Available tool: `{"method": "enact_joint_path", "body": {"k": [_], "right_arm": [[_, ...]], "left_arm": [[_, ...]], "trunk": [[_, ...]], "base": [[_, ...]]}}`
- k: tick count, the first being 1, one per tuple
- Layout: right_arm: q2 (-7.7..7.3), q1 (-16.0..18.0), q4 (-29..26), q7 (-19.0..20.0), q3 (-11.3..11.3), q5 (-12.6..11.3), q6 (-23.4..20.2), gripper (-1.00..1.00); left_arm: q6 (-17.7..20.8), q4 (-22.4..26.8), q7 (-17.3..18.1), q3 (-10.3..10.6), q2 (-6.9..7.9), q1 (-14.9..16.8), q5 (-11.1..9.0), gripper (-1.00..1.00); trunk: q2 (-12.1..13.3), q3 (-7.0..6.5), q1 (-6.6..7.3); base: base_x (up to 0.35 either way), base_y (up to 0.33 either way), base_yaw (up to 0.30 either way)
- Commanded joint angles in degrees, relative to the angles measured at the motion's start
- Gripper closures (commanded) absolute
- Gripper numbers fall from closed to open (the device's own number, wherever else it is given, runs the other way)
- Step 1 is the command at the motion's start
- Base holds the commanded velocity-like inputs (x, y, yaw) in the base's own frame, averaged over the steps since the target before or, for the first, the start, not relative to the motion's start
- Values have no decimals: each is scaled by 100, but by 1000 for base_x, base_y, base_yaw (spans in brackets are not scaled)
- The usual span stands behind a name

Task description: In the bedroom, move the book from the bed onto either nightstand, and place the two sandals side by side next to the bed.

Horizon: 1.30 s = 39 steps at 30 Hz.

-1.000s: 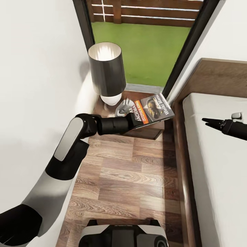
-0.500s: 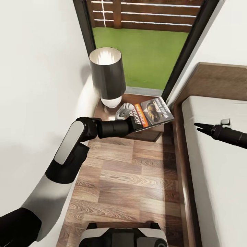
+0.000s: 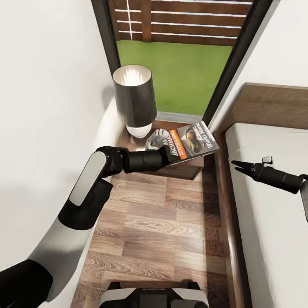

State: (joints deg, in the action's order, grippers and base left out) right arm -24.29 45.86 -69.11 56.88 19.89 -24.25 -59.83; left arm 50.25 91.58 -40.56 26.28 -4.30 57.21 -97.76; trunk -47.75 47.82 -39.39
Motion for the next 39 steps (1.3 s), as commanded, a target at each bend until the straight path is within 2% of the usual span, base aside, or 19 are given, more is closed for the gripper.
{"method": "enact_joint_path", "body": {"k": [1, 3, 9, 15, 26, 37, 39], "right_arm": [[1, 3, 0, 33, 5, 24, -18, -100], [97, -58, -46, 17, 6, 24, -18, -100], [215, -184, -105, 1, 7, 27, 15, -100], [266, -289, -128, -3, 7, 29, 197, -100], [288, -353, -146, 3, 8, 27, 318, -100], [334, -371, -133, -5, 7, 26, 369, -100], [349, -373, -128, -8, 7, 28, 377, -100]], "left_arm": [[11, 3, -53, -3, -2, 4, -41, 100], [11, 6, -55, 11, -21, 6, -40, 100], [7, 5, -55, 123, -51, 5, -39, 100], [4, 2, -40, 225, -60, 2, -41, 100], [7, 2, -24, 285, -55, 1, -42, 100], [44, -8, -27, 307, 42, -63, -50, 100], [104, -3, -27, 302, 133, -138, -55, 100]], "trunk": [[-4, -6, -1], [-4, -25, -1], [-4, -82, -1], [-4, -139, -1], [-4, -243, -1], [-4, -348, -1], [-4, -367, -1]], "base": [[0, 0, 0], [0, 0, 0], [0, 0, 0], [0, 0, 0], [0, 0, 0], [0, 0, 0], [0, 0, 0]]}}
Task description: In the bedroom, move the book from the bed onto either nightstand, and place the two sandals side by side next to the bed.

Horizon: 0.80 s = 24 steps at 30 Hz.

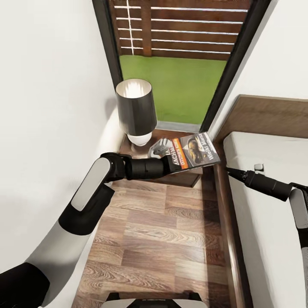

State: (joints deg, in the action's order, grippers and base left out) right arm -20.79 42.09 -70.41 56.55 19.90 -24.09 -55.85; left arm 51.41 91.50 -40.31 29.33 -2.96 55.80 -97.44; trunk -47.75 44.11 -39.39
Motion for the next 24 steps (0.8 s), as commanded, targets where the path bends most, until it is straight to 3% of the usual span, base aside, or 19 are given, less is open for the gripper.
{"method": "enact_joint_path", "body": {"k": [1, 7, 9, 12, 24], "right_arm": [[6, 3, 2, 22, 5, 13, -17, -100], [19, 2, 4, -1, 5, 12, -11, -100], [23, 1, 0, -21, 5, 11, -9, -100], [25, 1, 0, -28, 5, 11, -8, -100], [30, 1, 15, -53, 5, 11, -3, -100]], "left_arm": [[28, 7, -51, -9, 58, -31, -96, 100], [149, 13, -37, -47, 263, -97, -130, 100], [224, 15, -23, -64, 393, -122, -151, 100], [257, 15, -17, -70, 451, -131, -165, 100], [438, 8, -7, -90, 817, -162, -476, 100]], "trunk": [[-4, -6, -1], [-4, -63, -1], [-4, -82, -1], [-4, -110, -1], [-4, -220, -1]], "base": [[0, 0, 0], [0, 0, 0], [0, 0, 0], [0, 0, 0], [0, 0, 0]]}}
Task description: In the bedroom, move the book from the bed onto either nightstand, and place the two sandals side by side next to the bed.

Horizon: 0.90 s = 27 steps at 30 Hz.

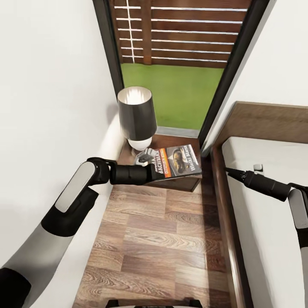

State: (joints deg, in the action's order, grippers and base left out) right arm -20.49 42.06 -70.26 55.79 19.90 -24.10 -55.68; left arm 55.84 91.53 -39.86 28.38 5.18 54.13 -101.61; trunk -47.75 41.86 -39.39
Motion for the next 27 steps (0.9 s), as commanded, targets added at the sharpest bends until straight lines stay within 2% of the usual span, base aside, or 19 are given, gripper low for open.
{"method": "enact_joint_path", "body": {"k": [1, 10, 21, 27], "right_arm": [[0, 4, 5, 23, 5, 11, -19, -100], [-4, 4, 22, 52, 5, -7, -15, -100], [-23, 4, 62, 92, -15, -26, -105, -100], [-4, -15, 139, 254, -57, -37, -204, -100]], "left_arm": [[8, 5, -49, 6, 48, 3, -88, 100], [58, 13, -30, 18, 230, -14, -171, 100], [147, 20, 49, 34, 263, -24, -193, 100], [170, 11, 246, 35, 287, -121, -166, 100]], "trunk": [[-4, -2, -1], [-4, -33, -1], [-4, -42, -1], [-4, -43, -1]], "base": [[0, 0, 0], [0, 0, 0], [0, 0, 0], [0, 0, 0]]}}
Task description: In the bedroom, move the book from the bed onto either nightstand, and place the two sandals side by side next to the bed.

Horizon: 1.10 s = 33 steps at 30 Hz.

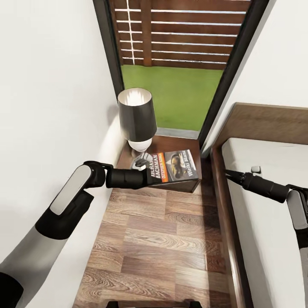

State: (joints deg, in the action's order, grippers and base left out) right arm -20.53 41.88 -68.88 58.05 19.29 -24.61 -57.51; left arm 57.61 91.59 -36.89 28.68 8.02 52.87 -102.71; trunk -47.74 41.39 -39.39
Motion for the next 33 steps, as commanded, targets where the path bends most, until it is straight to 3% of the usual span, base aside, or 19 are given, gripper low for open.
{"method": "enact_joint_path", "body": {"k": [1, 20, 26, 28, 33], "right_arm": [[0, 4, 1, 28, 5, 13, -20, -100], [121, -244, 32, 481, -34, -1, 122, -100], [131, -258, 27, 921, -220, 6, 125, -100], [133, -262, 21, 1218, -384, 22, 138, -100], [135, -265, 12, 1525, -598, 43, 157, -100]], "left_arm": [[-7, 5, -51, 5, 3, 4, -56, 100], [12, -14, 100, -18, 21, -216, 1, 100], [18, -30, 112, -7, 20, -226, 4, 100], [22, -39, 115, 1, 20, -229, 5, 100], [32, -46, 122, 24, 22, -231, 5, 100]], "trunk": [[-4, 4, -1], [-4, 3, -1], [-4, 3, -1], [-4, 3, -1], [-4, 3, -1]], "base": [[0, 0, 0], [0, 0, 0], [0, 0, 0], [0, 0, 0], [0, 0, 0]]}}
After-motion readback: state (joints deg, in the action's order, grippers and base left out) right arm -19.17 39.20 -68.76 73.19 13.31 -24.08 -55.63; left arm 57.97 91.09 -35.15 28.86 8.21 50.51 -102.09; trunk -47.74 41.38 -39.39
